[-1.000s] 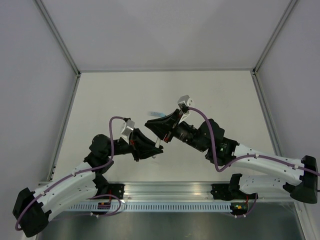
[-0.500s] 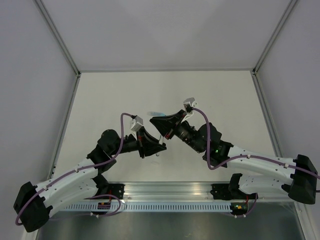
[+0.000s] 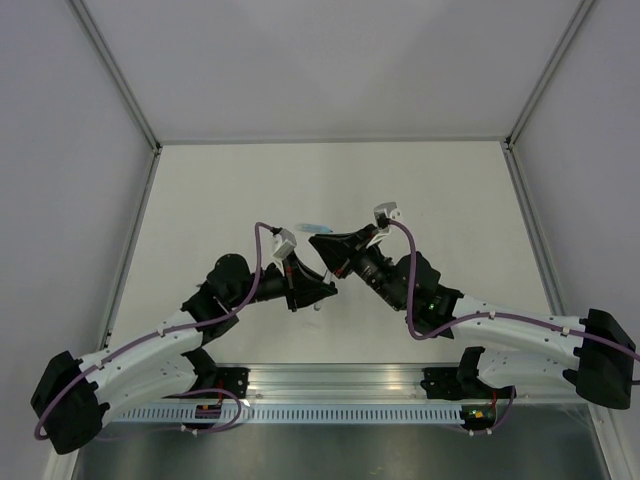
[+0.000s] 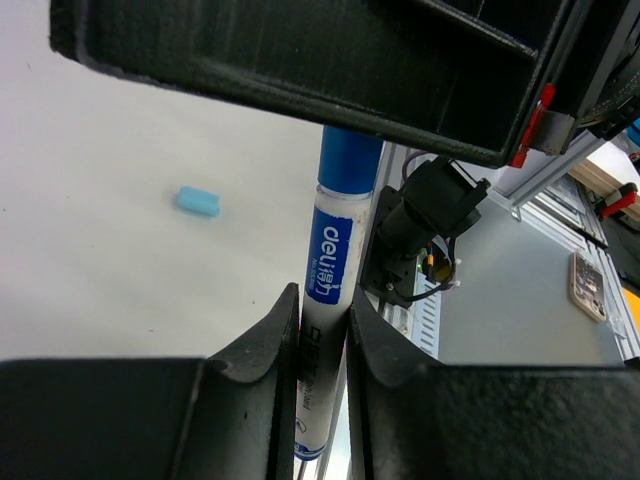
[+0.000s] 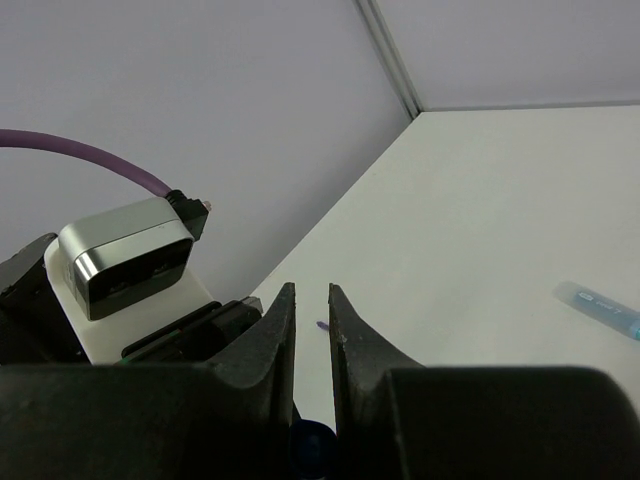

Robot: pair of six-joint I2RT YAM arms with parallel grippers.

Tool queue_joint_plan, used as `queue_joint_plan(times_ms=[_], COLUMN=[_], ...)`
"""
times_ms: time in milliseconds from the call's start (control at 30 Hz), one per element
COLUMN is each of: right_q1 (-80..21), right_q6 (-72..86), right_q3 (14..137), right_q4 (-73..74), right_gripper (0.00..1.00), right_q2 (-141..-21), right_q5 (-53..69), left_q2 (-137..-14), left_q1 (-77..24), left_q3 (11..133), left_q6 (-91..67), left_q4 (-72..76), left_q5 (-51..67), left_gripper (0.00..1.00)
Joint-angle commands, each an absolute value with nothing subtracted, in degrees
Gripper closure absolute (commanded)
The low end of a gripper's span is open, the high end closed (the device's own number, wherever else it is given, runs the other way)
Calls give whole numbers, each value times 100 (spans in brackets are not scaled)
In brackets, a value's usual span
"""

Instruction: Insert the pens into the pen caps

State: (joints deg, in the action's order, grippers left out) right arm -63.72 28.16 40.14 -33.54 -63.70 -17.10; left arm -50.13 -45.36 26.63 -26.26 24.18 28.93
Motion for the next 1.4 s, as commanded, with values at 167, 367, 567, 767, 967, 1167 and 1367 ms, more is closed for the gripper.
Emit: queue_joint_plan(times_ms=[167,367,567,767,967,1167,1367], right_q1=[-6768,-6759,-6759,-6759,-6759,-6785,-6803], right_q6=[3095,2628,2698,2997,3269,3366,3410], right_q3=[3332,3550,3560,3235,3024,2848,2567], right_q4=[-2936,-2716,-2716,-3093,-3462,-3577,-3585], right_gripper=[100,100,100,100,100,100,100], right_q2=[-6391,-6292,-6363,-6381,-6653,-6680,-6513], right_q5=[-1097,-1608,-1600,-1363,-1239,-1248,-1310], left_q2=[-5369,-5879,-6188,-6003,-6065,-6003,-5915], left_q1=[-4236,-4228,-4236,-4228,-4210,-4070,-3578], left_q3=[3050,2734,2540,2522,2830,3032,3146], left_q6=[-2742,-2663,-2742,-2681,-2742,-2997,-3357], left_q4=[4445,5035,5651,5520,5317,5291,5150], left_q5=[668,1133,1476,1283,1204,1152,1169], left_gripper=[98,98,98,98,98,98,98])
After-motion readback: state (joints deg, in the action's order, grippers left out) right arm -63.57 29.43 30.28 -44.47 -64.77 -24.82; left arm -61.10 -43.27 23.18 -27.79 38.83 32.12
